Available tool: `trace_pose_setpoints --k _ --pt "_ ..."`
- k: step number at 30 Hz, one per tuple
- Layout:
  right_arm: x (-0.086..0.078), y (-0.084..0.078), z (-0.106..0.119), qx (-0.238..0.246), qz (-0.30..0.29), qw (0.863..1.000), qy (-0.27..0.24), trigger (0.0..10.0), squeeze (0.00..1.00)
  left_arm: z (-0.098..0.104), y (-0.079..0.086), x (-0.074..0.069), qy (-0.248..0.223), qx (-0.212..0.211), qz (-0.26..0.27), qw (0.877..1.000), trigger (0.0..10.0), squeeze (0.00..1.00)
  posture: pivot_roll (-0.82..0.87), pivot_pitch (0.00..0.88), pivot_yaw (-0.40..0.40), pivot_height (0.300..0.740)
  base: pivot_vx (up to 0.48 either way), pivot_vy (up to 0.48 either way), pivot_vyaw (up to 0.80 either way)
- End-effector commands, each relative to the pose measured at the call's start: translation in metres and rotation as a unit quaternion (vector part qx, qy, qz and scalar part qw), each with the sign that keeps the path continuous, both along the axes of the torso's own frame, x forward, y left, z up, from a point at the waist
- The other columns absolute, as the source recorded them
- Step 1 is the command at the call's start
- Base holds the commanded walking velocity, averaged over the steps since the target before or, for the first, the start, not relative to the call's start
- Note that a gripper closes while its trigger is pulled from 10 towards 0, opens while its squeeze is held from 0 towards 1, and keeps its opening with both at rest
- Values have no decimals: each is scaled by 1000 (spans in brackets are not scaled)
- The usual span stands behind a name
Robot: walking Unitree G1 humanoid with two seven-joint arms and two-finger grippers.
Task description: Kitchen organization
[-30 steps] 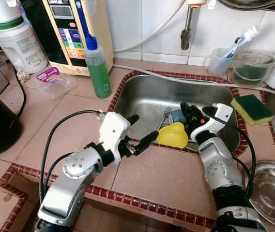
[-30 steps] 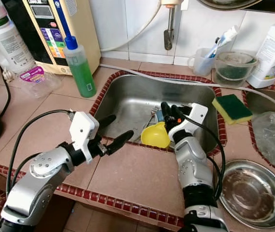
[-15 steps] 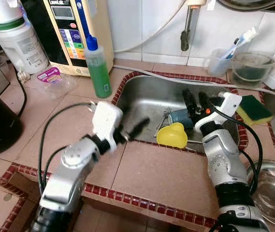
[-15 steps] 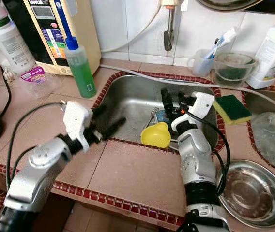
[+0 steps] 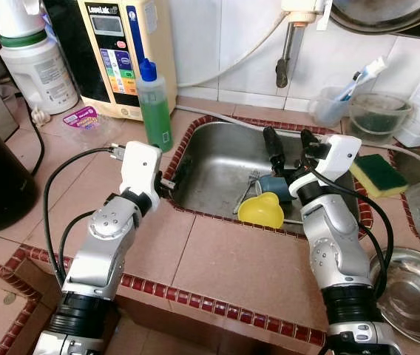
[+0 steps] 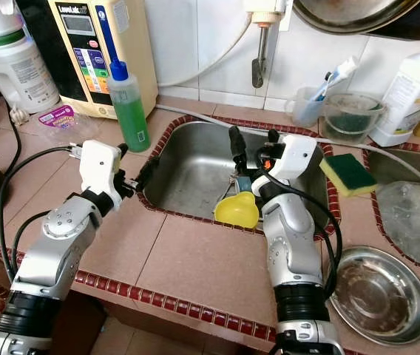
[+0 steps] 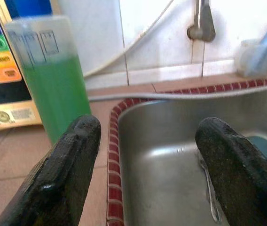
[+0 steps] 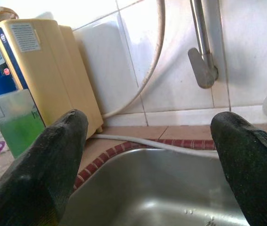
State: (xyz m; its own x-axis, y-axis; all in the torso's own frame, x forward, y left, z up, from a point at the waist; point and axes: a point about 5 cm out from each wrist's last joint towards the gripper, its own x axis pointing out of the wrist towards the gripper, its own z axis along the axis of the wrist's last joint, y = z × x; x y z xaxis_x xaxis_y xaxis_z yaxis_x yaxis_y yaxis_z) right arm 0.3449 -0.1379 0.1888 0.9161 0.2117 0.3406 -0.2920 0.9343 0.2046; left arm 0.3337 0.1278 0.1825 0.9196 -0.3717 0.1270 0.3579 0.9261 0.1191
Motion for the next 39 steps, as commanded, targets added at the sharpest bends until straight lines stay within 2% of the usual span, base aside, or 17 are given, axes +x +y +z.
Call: trace_pose_setpoints --k 1,3,8,15,18,19,20,21,25,29,32,39 --pt "-5 2 0 -26 -14 999 -13 10000 1000 5 1 2 -21 -9 13 1000 10000 0 -102 36 48 740 0 0 0" --pt "-12 6 -9 -34 -28 999 -10 10000 1000 5 0 2 -23 -38 11 999 10000 0 -99 46 50 740 0 0 0" --pt "-23 14 -24 -49 -25 998 4 10000 1000 -8 -4 0 -3 -44 -3 999 10000 0 -98 35 50 740 0 0 0" --pt "-33 18 -19 -81 -38 996 -23 10000 1000 -12 3 -8 -6 -62 18 998 10000 0 -113 30 47 740 0 0 0" --pt "-35 16 -14 -89 -46 994 -32 10000 1000 -13 5 -13 -13 -47 20 999 10000 0 -115 30 45 740 0 0 0" --pt "-37 12 -12 -98 -60 993 -39 10000 1000 -12 8 -17 -32 -33 23 999 10000 0 -117 29 43 740 0 0 0" --pt "-39 10 -10 -101 -65 992 -45 10000 71 -12 9 -20 -34 -32 21 999 10000 0 -117 26 42 740 0 0 0" --pt "-42 9 -9 -103 -67 991 -49 10000 0 -13 9 -23 -35 -34 17 999 10000 0 -116 26 42 740 0 0 0" --pt "-49 6 -14 -109 -70 991 -46 10000 0 -19 12 -27 -29 -29 28 999 10000 0 -114 23 42 740 0 0 0" --pt "-56 6 -19 -118 -68 990 -40 10000 0 -18 10 -34 -36 -35 17 999 10000 0 -115 18 42 740 0 0 0" --pt "-56 8 -16 -117 -69 990 -41 10000 0 -17 10 -32 -31 -39 14 999 10000 0 -119 19 40 740 0 -111 0" --pt "-51 3 -8 -128 -71 988 -53 10000 0 -16 7 -32 -26 -41 1 999 10000 0 -122 24 41 740 0 -480 0"
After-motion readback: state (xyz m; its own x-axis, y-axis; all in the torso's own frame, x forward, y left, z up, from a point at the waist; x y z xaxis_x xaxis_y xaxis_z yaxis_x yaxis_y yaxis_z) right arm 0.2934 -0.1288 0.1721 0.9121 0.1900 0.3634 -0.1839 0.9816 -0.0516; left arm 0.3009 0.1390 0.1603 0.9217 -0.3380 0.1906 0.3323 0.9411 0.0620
